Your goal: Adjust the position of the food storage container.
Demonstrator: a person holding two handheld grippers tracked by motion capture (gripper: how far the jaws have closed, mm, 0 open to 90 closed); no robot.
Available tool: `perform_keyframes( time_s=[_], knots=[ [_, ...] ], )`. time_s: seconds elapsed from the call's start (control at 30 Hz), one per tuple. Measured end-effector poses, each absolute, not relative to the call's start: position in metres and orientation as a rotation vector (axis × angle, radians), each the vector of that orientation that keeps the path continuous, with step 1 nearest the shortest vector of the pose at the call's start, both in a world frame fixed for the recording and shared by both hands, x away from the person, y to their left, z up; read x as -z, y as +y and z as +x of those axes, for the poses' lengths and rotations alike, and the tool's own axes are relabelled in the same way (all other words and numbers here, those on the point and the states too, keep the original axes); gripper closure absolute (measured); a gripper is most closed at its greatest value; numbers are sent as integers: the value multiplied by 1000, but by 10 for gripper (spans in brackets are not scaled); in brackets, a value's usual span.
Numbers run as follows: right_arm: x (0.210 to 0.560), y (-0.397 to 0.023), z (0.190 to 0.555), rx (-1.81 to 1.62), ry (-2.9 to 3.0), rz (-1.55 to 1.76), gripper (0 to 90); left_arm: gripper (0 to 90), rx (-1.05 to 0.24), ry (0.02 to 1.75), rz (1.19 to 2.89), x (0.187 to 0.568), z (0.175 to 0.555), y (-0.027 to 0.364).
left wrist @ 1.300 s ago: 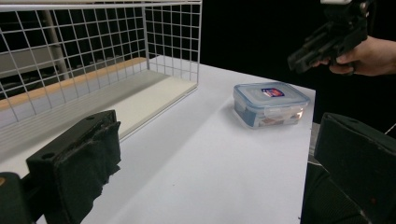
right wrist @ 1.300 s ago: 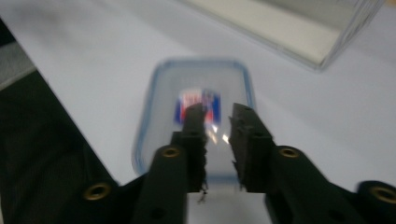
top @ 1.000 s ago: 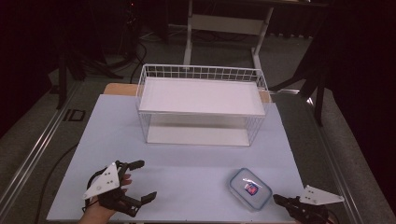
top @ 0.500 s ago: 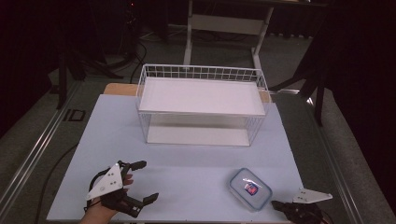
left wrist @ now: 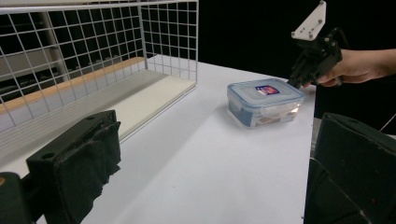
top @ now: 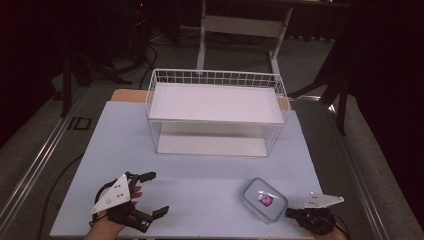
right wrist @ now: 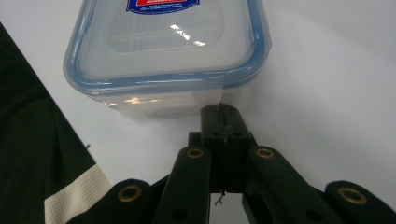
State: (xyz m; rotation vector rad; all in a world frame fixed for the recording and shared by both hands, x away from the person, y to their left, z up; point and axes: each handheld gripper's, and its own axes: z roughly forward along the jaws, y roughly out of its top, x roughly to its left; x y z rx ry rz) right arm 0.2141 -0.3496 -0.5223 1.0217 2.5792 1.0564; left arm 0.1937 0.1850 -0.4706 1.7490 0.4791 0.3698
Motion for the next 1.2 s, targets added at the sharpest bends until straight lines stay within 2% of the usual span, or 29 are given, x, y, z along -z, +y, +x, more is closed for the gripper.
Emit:
perform_keyframes(
  time_s=[1.2],
  knots=[
    [523, -274, 292, -1000, 2617, 897, 900, 14, -365, 482, 1742, 471, 194, 187]
  ],
)
